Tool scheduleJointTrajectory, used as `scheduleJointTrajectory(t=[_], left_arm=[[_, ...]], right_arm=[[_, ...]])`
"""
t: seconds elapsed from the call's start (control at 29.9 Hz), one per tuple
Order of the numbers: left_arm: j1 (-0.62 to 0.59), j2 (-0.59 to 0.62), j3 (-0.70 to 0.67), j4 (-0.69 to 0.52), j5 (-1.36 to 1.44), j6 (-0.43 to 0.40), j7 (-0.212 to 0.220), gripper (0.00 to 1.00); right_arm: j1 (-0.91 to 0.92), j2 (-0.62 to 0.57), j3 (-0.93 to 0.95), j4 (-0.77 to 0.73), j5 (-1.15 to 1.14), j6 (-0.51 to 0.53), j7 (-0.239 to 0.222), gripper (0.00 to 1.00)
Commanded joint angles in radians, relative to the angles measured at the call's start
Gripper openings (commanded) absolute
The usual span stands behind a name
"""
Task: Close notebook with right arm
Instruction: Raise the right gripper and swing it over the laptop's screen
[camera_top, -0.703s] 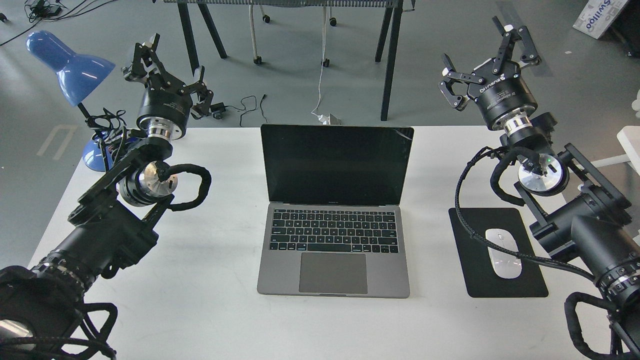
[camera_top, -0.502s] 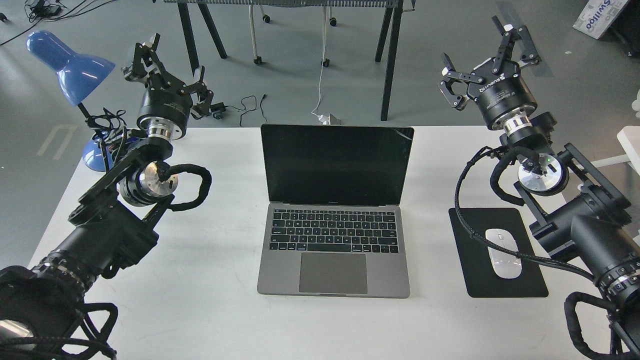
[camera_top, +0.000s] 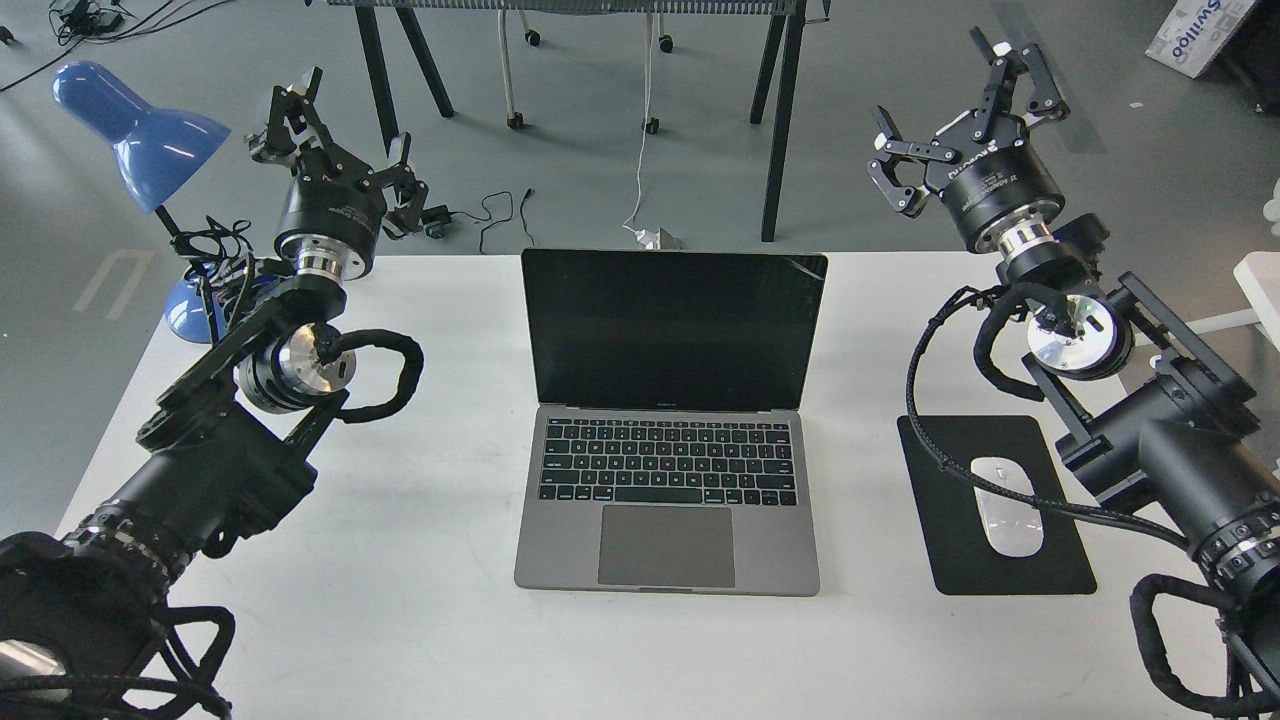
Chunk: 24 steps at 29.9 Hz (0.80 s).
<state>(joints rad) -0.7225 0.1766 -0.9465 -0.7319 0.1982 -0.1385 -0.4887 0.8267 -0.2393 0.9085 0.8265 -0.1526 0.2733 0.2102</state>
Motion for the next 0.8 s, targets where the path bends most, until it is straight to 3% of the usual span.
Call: scheduleJointTrajectory(t=[0.0, 0.3, 0.77], left_arm=[[0.000, 0.000, 0.000, 0.000, 0.000, -0.001, 0.000, 1.00], [0.000, 0.000, -0.002, 0.000, 0.000, -0.001, 0.000, 1.00], [0.000, 0.000, -0.002, -0.001, 0.000, -0.001, 0.000, 1.00]], right_arm=[[0.109, -0.021, -0.169, -0.009, -0.028, -0.046, 0.000, 1.00], [0.325, -0.043, -0.552, -0.046, -0.179, -0.092, -0.002, 1.00], [0.347, -0.018, -0.657, -0.084, -0.508, -0.097, -0.002, 1.00]])
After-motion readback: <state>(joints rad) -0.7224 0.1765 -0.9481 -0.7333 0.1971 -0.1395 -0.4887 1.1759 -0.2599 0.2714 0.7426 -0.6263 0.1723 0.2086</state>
